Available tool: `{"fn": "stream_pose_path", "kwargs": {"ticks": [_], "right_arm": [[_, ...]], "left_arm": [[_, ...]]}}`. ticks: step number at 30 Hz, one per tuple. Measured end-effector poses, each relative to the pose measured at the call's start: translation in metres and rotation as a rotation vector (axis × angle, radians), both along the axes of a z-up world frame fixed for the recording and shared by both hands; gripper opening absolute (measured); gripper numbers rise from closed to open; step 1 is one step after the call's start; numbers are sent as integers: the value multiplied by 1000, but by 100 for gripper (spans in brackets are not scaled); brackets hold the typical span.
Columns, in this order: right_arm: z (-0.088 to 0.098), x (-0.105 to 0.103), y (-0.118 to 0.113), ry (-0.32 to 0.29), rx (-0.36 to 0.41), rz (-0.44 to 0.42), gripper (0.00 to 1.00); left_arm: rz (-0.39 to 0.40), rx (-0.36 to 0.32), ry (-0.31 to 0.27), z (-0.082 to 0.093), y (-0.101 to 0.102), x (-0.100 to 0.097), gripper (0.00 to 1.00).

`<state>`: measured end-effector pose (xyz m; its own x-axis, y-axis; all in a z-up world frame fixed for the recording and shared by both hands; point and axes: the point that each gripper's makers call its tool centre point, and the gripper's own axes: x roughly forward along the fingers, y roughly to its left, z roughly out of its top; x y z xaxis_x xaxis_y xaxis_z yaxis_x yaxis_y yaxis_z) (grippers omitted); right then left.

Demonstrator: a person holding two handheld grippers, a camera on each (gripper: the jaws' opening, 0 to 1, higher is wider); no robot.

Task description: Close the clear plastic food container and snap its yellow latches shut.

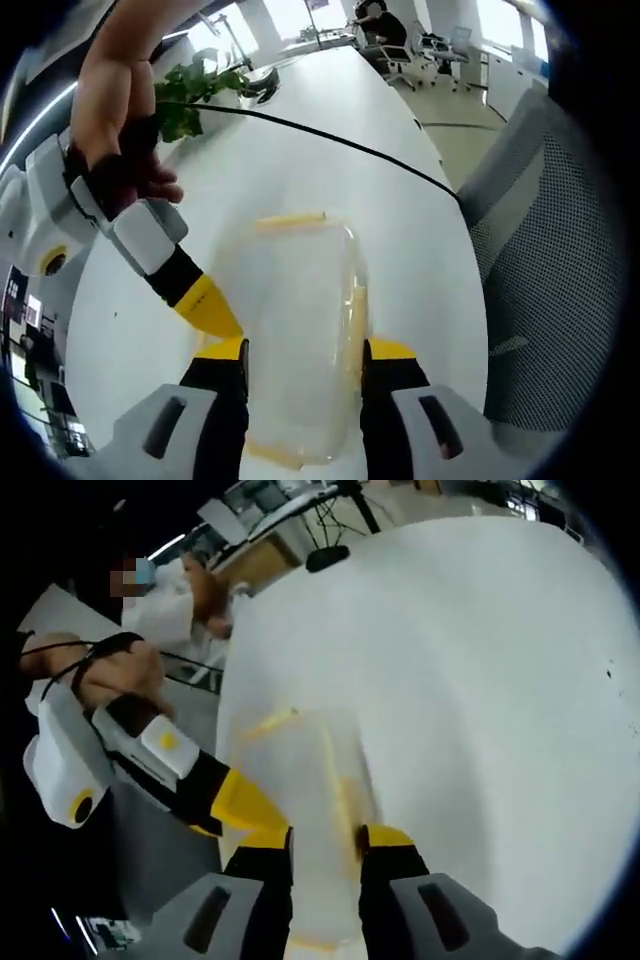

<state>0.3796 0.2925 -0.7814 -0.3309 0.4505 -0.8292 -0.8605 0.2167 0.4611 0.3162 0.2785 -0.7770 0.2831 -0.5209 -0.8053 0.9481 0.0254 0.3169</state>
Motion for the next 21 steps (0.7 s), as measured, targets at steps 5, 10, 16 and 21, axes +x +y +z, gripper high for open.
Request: {"fn": "stream_pose_path", "kwargs": {"ticks": [5, 10, 16, 21], "right_arm": [[-1, -2, 0, 9, 2, 9, 23], [0, -2, -1, 13, 6, 14, 24], [1, -1, -2, 16, 19, 2, 25], [2, -1, -2, -1, 11, 9, 26]], "left_arm": [[-4, -8, -5, -1, 1, 0, 43], [-1, -6, -14, 0, 0, 0, 43], [5, -3, -28, 1, -1, 0, 44], [5, 7, -33, 2, -1, 0, 44]]}}
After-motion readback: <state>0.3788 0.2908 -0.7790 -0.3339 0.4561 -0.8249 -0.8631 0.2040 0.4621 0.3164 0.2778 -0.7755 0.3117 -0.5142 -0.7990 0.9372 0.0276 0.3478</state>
